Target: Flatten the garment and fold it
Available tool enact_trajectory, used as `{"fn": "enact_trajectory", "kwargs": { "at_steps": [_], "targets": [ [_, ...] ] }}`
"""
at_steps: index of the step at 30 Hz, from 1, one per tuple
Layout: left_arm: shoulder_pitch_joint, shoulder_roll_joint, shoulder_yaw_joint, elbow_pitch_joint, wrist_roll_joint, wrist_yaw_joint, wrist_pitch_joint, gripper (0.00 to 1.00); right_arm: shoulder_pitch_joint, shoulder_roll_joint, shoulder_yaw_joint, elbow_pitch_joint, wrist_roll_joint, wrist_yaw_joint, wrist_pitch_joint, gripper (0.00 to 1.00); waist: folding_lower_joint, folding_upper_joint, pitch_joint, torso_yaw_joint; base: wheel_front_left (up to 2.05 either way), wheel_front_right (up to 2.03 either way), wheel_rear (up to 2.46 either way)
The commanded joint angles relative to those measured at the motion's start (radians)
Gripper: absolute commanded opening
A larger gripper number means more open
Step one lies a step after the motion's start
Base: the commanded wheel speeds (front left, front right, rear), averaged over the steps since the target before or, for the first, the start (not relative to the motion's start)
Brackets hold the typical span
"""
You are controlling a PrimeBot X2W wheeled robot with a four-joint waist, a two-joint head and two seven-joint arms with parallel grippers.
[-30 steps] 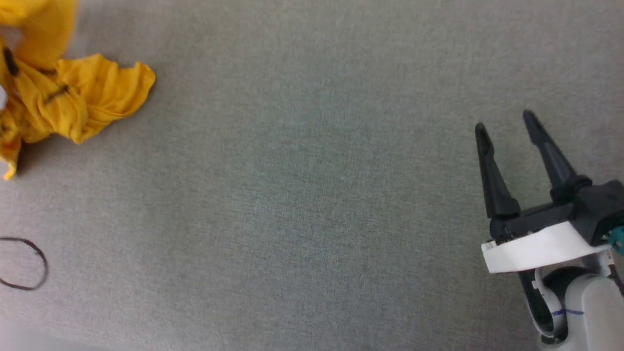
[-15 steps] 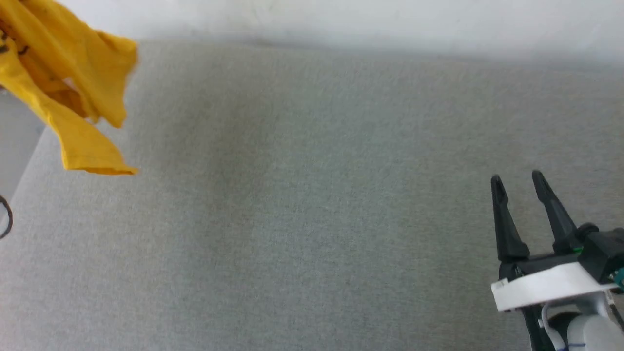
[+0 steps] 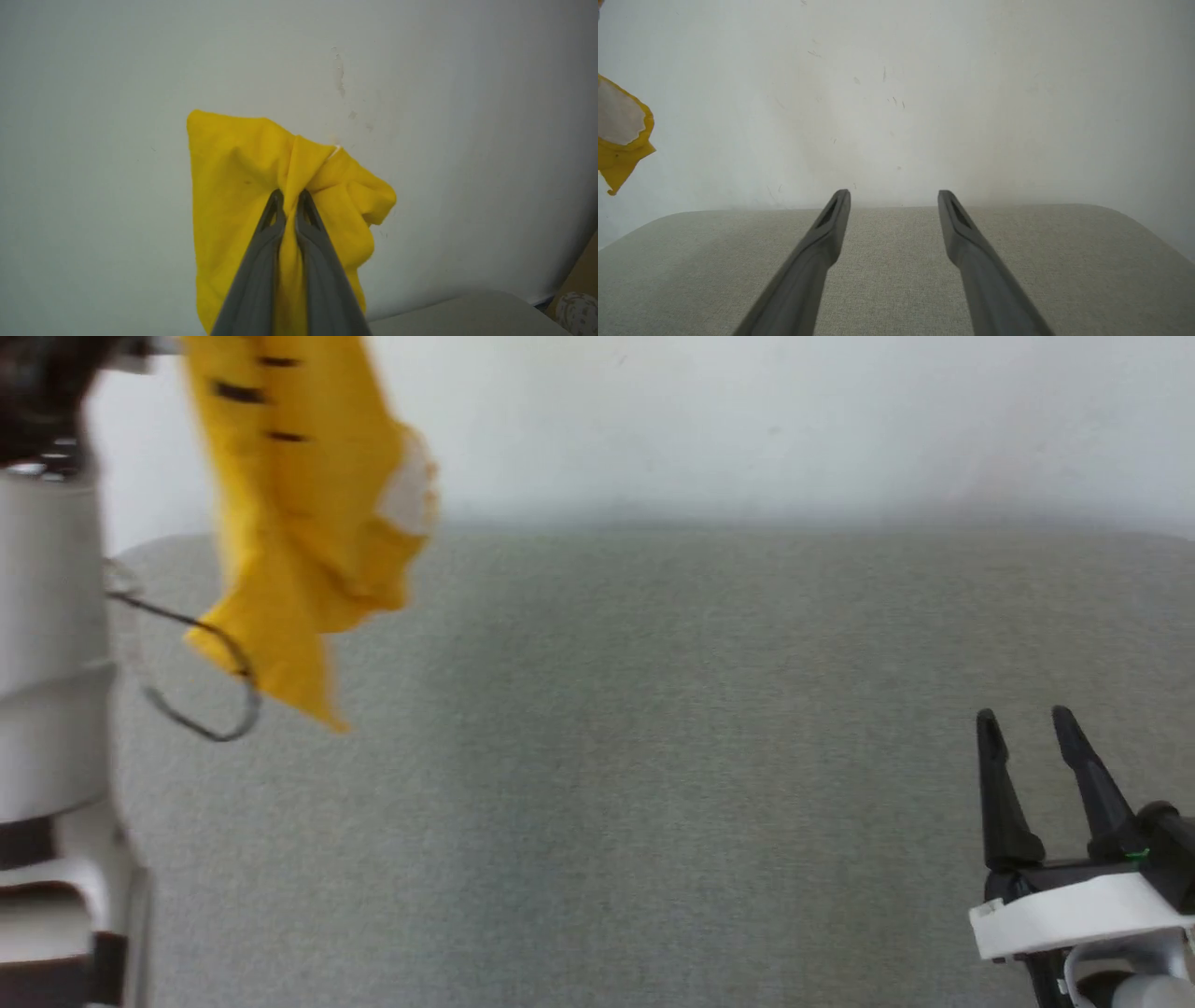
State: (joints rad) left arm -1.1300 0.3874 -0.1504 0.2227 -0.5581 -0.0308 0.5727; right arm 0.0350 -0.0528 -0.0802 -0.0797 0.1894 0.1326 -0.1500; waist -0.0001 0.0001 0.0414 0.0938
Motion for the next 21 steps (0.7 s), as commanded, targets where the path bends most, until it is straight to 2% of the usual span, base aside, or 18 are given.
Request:
{"fn": "enact_trajectory", "kwargs": {
  "at_steps": [1, 8, 12, 16, 21],
  "targets": [
    [-0.012, -0.036, -0.012, -0.018, -0.017, 0.014, 0.005, 0.00, 0.017, 0.002, -0.009, -0.002, 0.005, -0.002, 0.002, 1.00, 0.0001, -0.0001, -0.040, -0.052, 0.00, 0.00, 0.00],
    [0.019, -0.205, -0.078, -0.089, -0.072, 0.065, 0.023, 0.00, 0.029, 0.003, -0.024, -0.018, 0.015, -0.002, 0.013, 1.00, 0.0001, -0.0001, -0.044, -0.118, 0.00, 0.00, 0.00],
    [0.070, -0.276, -0.133, -0.122, -0.095, 0.078, 0.032, 0.00, 0.022, 0.003, -0.038, -0.028, 0.018, -0.002, 0.014, 1.00, 0.0001, -0.0001, -0.028, -0.158, 0.00, 0.00, 0.00],
    [0.144, -0.314, -0.195, -0.140, -0.115, 0.094, 0.015, 0.00, 0.015, 0.003, -0.051, -0.033, 0.022, -0.002, 0.012, 1.00, 0.0001, -0.0001, -0.003, -0.184, 0.00, 0.00, 0.00],
    [0.260, -0.329, -0.255, -0.096, -0.133, 0.115, -0.046, 0.00, 0.004, 0.003, -0.044, -0.041, 0.036, -0.002, 0.011, 1.00, 0.0001, -0.0001, 0.042, -0.216, 0.00, 0.00, 0.00]
  ]
}}
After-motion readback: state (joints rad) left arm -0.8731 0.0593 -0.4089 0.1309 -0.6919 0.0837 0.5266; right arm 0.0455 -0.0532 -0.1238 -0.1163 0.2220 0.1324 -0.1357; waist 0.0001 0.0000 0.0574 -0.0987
